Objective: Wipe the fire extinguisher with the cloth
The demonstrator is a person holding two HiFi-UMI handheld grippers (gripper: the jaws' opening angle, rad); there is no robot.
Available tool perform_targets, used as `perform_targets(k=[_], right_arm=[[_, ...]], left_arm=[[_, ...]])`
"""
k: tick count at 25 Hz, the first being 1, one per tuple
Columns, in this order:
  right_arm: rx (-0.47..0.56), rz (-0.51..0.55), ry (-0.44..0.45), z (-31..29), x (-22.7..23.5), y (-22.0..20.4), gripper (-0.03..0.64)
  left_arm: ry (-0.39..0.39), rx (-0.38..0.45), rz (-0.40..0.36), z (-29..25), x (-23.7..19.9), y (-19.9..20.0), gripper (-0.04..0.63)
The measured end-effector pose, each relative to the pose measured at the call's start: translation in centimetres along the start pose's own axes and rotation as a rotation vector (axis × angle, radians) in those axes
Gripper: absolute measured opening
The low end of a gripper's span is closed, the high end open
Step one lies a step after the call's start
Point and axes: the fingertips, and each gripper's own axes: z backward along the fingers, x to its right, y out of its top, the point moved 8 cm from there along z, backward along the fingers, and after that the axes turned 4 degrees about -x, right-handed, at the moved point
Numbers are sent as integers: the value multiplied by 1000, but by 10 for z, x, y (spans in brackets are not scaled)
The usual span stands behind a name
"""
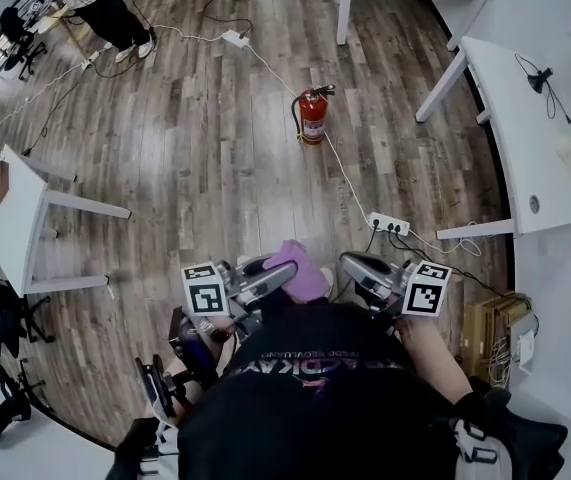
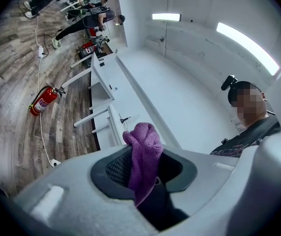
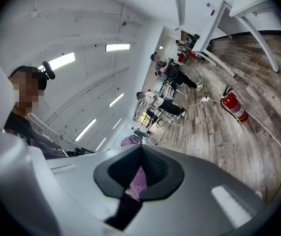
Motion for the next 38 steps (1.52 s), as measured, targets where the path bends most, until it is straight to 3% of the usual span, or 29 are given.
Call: perform_targets(k=[12, 38], right_arm=[[34, -19, -26, 13, 2, -10, 2], [14, -32, -19, 10, 4, -10, 2]], left_arm=[[-16, -74, 16, -11, -3, -5, 109], [-5, -57, 28, -7, -3, -7, 109]])
